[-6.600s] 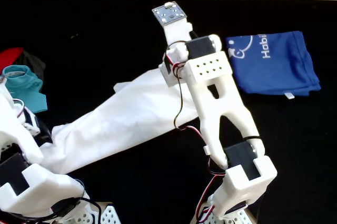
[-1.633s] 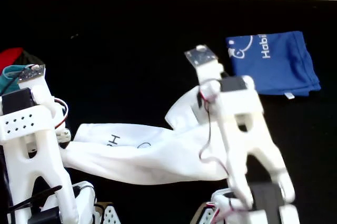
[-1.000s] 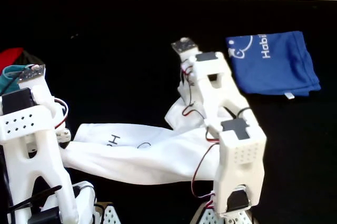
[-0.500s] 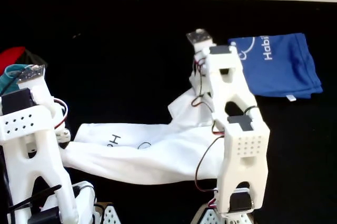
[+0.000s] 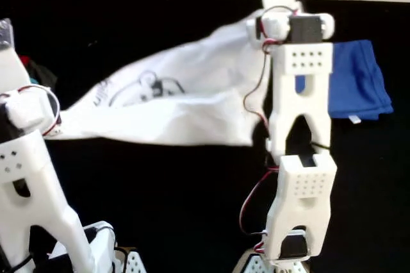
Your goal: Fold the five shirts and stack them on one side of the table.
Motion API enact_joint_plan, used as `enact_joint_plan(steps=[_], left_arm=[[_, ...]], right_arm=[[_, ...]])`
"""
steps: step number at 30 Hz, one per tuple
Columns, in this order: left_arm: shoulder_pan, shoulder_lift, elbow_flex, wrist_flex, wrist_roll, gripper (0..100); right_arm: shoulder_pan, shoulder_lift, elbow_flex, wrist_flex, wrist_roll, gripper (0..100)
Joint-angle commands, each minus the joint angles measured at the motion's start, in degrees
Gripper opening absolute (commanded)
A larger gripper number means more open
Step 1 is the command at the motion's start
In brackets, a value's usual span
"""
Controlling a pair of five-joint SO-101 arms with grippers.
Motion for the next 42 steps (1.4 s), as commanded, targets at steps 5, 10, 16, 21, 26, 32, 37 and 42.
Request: enact_joint_plan(steps=[5,10,16,21,26,32,37,42], left_arm=[[1.5,2.0,13.2,3.0,-1.2,2],[1.6,8.8,30.1,2.9,-9.5,16],[-0.1,11.0,28.6,3.3,-12.7,22],[-1.9,9.4,14.1,3.0,-10.6,22],[0.9,13.8,4.0,-1.8,-0.9,22],[10.5,29.9,-2.3,-7.7,9.9,22],[20.9,44.6,-12.2,-7.4,13.6,22],[29.2,56.2,-23.3,-5.2,13.6,22]], right_arm=[[0.2,-4.2,-8.8,10.2,-0.3,0.5],[0.4,-6.5,-8.1,10.5,-0.3,0.5],[-1.0,-22.7,12.3,10.5,-0.2,0.5],[0.1,-40.8,40.6,10.4,1.4,0.5],[5.1,-56.3,65.8,10.2,8.4,0.5],[16.0,-73.6,87.8,10.1,19.0,0.5],[26.1,-83.9,101.3,8.4,28.0,0.5],[30.4,-89.7,111.8,3.7,30.2,0.5]])
